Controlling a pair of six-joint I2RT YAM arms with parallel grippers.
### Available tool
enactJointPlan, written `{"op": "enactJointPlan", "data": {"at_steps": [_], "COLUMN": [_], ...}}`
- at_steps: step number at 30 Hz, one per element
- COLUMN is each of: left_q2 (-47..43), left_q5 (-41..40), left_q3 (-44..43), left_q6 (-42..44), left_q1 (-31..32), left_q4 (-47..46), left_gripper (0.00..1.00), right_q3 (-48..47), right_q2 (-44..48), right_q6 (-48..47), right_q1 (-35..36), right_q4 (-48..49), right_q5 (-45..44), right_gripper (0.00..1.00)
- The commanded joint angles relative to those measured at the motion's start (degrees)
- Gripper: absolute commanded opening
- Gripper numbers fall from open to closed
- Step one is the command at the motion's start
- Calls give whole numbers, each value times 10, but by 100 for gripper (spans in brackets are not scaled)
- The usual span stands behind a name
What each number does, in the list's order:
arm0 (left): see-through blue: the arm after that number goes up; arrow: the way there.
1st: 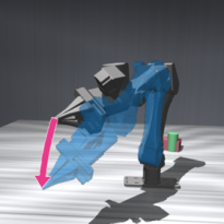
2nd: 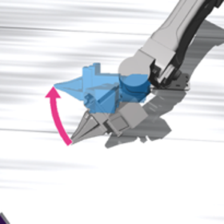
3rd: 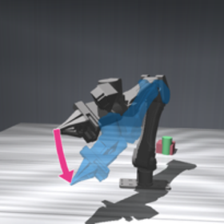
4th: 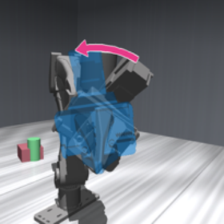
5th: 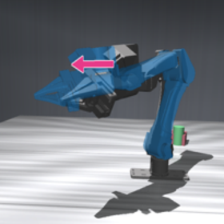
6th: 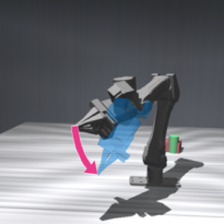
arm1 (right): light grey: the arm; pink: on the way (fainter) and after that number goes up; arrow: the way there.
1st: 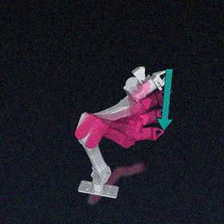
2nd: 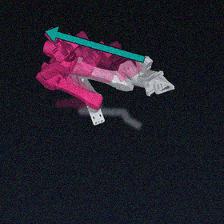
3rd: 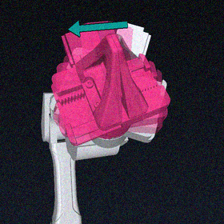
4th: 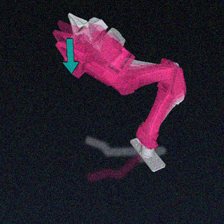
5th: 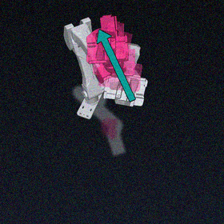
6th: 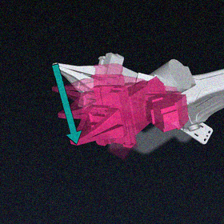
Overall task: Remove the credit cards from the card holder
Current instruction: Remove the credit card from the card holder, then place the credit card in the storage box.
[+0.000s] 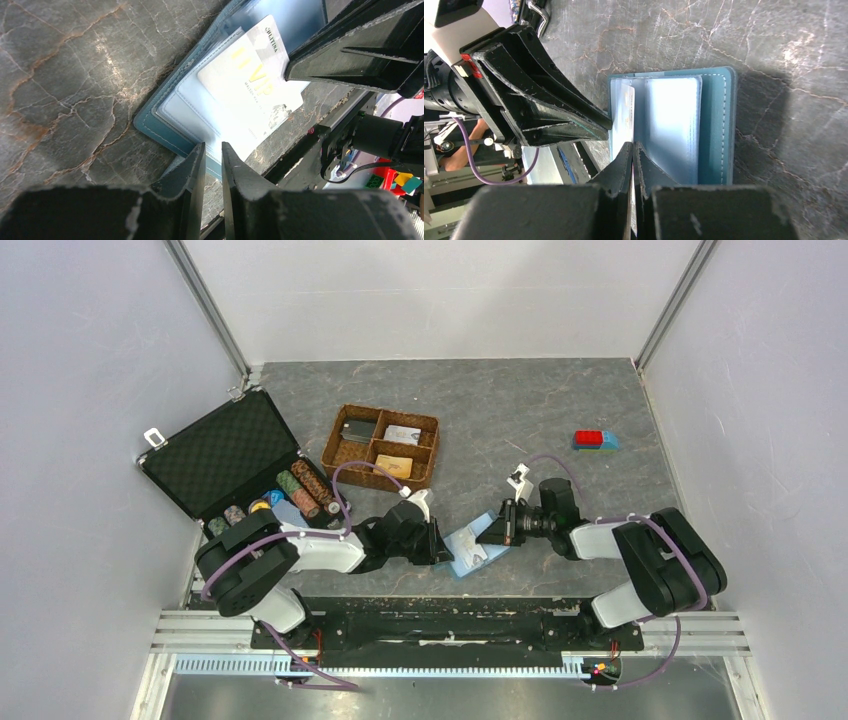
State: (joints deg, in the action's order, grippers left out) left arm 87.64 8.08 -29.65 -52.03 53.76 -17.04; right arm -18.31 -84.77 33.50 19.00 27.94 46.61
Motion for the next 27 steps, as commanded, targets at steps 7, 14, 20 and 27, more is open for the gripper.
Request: {"op": "enactJointPlan", "data": {"at_steps": [7, 14, 20, 27], "left_q2": [22, 5, -13, -53], "left_q5": [-21, -11, 15, -1], "left_q3": [-2, -12, -43, -92], "left_q6": [10, 12, 15, 29], "left_q1": [3, 3, 3, 2], "left_q4": [43, 41, 48, 101], "left_gripper": [28, 33, 45, 62], "right_q3": [-9, -36, -58, -67], "right_q2": [63, 90, 112, 134], "right_q6": [9, -23, -37, -35], "right_q1": [-29, -56, -73, -73], "right_q4": [-16, -82, -118, -130], "right_q5": [1, -19, -19, -8], "right_gripper": [0, 0, 0, 0]}}
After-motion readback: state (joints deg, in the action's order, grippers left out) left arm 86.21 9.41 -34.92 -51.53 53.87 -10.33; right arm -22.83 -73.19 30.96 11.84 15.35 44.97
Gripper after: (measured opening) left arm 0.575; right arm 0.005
